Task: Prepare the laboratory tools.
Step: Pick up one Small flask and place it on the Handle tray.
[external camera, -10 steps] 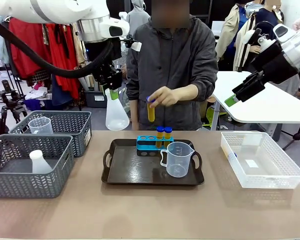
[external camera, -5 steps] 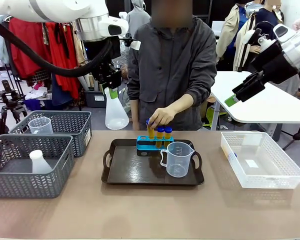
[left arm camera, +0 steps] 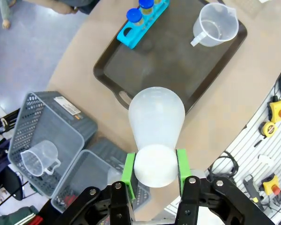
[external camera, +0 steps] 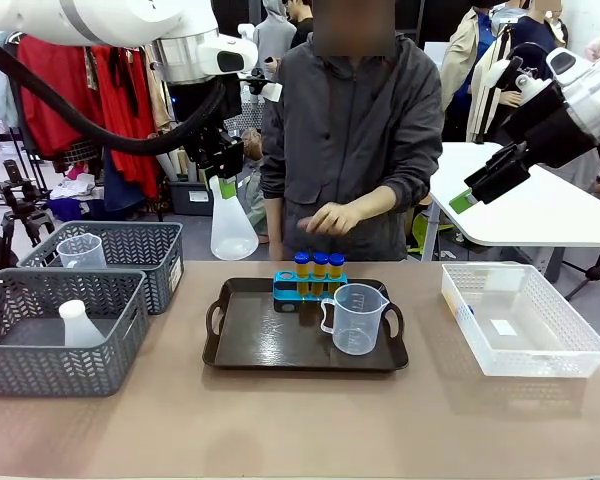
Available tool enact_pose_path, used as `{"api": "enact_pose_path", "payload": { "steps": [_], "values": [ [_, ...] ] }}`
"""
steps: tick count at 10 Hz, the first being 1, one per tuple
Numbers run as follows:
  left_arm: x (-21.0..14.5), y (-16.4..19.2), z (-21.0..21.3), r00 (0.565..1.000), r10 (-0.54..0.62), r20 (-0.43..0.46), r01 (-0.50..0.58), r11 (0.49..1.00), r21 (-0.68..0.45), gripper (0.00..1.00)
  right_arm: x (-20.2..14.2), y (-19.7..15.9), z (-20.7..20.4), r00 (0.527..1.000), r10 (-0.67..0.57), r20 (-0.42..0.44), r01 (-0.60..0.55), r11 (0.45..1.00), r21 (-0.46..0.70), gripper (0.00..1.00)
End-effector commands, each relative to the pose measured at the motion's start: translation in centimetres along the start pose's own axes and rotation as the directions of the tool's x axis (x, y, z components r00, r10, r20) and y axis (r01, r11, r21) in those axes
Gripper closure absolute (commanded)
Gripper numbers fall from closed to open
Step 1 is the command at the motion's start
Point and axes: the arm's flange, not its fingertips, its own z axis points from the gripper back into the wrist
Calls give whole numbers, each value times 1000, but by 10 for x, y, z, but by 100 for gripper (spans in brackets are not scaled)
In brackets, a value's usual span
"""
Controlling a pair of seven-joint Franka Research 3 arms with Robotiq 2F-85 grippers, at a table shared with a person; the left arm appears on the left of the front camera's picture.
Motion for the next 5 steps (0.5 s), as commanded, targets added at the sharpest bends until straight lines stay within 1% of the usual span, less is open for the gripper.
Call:
{"api": "enact_pose_path", "payload": {
  "steps": [1, 5],
  "values": [
    [-2, 0, 2, 1000, 2, 2, -2, 1000, 2, 100, -1, -1, -1, 999, 6, 34, -7, 1000, 22, 0],
    [0, 0, 0, 1000, 0, 0, 0, 1000, 0, 100, -1, -1, -1, 999, 6, 34, -7, 1000, 22, 0]
  ]
}}
